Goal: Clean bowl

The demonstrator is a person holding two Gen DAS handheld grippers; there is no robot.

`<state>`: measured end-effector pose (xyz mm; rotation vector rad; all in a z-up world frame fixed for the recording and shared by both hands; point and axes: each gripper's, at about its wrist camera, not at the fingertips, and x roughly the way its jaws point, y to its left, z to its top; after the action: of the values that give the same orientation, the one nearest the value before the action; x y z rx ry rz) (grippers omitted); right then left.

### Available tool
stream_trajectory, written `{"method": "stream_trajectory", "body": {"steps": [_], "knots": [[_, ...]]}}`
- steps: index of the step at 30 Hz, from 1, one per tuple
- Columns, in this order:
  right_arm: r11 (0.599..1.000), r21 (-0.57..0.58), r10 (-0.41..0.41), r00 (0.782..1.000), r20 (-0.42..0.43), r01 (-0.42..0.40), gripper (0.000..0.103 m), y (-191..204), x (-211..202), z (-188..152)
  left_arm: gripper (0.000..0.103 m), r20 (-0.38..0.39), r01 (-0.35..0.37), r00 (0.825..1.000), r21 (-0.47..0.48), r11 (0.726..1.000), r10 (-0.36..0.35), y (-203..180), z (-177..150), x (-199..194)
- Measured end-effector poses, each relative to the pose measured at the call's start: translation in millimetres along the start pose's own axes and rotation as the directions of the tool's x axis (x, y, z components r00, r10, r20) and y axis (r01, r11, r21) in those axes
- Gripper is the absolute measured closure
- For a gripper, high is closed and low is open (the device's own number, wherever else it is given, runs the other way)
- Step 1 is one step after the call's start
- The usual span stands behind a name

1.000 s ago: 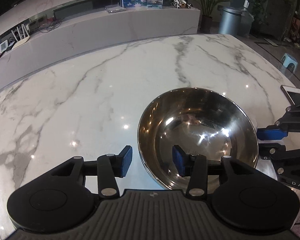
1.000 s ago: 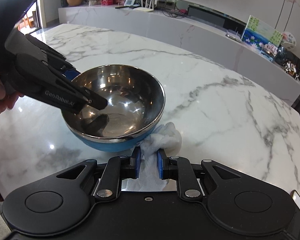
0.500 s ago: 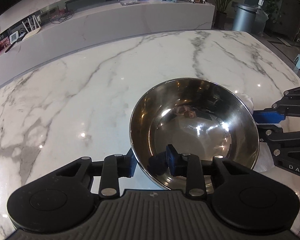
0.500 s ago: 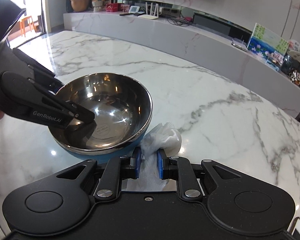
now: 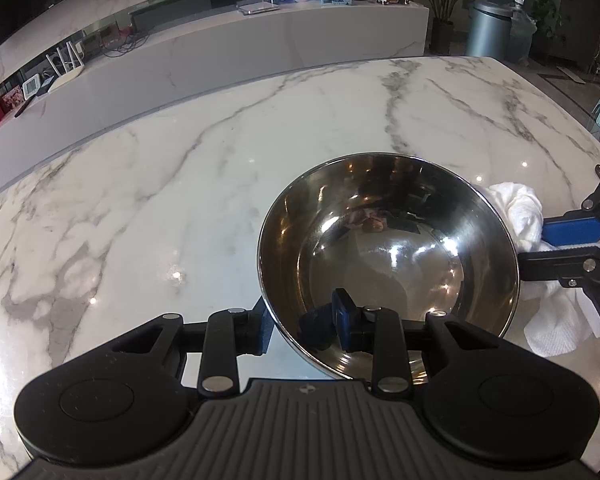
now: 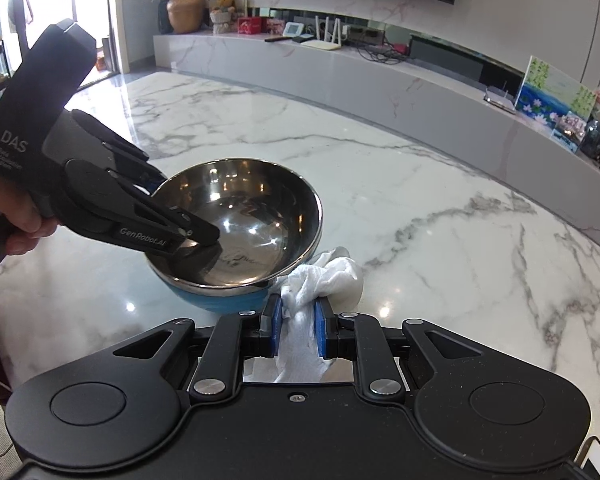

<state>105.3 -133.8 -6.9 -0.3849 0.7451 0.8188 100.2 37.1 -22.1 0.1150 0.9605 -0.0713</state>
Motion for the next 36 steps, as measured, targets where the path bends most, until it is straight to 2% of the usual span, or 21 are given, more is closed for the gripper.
{"method": "stream_trajectory", "body": {"steps": [8,13,21,25,32,36], "knots": [[1.000,-0.010,-0.002,0.999,-0.041,0.002,0.087,-1,21,-1,0.074,-0.002,0.005,1.000,0.030,1.000,-0.005,-1,-1,-2],[1.000,-0.025,0.008,0.997,-0.078,-0.009,0.087,3,31,-3,0.074,-0.002,0.034,0.999,0.054,0.998,-0.034,0,-3,-4],[0.999,-0.046,0.014,0.996,-0.091,-0.018,0.087,4,31,-4,0.074,0.006,0.074,0.997,0.106,0.992,-0.075,3,-5,-6],[0.999,-0.040,0.016,0.997,-0.075,-0.019,0.087,0,27,-3,0.074,0.006,0.089,0.996,0.114,0.990,-0.090,4,-6,-7],[1.000,0.015,0.006,1.000,0.006,-0.007,0.087,-17,6,3,0.074,0.001,0.093,0.996,0.111,0.990,-0.093,5,-7,-8],[1.000,0.012,0.011,1.000,0.013,-0.011,0.087,-18,-1,5,0.074,0.000,0.090,0.996,0.114,0.989,-0.090,2,-6,-7]]}}
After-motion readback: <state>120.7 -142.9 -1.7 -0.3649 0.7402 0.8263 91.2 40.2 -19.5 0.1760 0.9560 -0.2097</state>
